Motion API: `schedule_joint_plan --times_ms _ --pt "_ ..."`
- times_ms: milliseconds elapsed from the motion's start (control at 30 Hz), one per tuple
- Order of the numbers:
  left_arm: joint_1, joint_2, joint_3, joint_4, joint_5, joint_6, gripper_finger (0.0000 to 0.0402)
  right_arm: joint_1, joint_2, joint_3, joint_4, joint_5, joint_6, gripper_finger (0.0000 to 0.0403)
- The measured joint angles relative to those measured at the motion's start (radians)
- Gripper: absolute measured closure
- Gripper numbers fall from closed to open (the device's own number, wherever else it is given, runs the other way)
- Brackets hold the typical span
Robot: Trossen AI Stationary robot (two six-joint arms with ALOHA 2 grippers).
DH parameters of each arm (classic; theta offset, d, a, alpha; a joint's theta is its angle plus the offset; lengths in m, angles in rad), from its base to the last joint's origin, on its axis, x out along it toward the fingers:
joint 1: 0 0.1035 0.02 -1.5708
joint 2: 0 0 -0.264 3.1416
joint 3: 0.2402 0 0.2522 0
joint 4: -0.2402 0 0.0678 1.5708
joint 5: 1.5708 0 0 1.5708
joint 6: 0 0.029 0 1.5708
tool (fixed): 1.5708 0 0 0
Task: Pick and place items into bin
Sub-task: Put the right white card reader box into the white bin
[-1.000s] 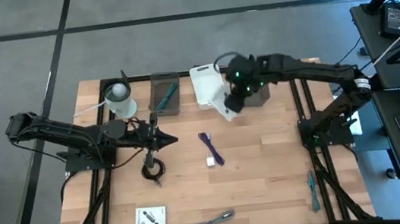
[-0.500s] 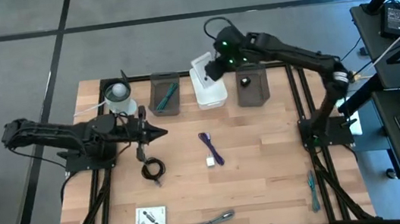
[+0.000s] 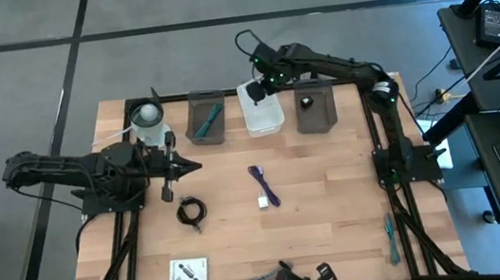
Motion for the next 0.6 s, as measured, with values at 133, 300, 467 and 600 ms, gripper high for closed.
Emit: schedule_joint_plan --times_ms 133,300,467,600 --pt "0.000 -0.033 0.000 -0.047 0.004 -0.004 0.0399 0.001 0.037 0.002 -0.003 -0.011 0.031 0.0403" --pt "0.000 -0.062 0.000 -0.088 0.024 -0.004 0.0398 0.001 0.059 0.002 -0.007 -0.019 0.047 0.0402" --pt "0.000 -0.085 0.000 -0.112 0.024 -0.004 0.0398 0.001 0.060 0.002 0.008 -0.019 0.047 0.0382" --pt "0.000 -0.097 0.000 -0.126 0.024 -0.007 0.0398 0.001 0.060 0.002 0.008 -0.019 0.057 0.0361"
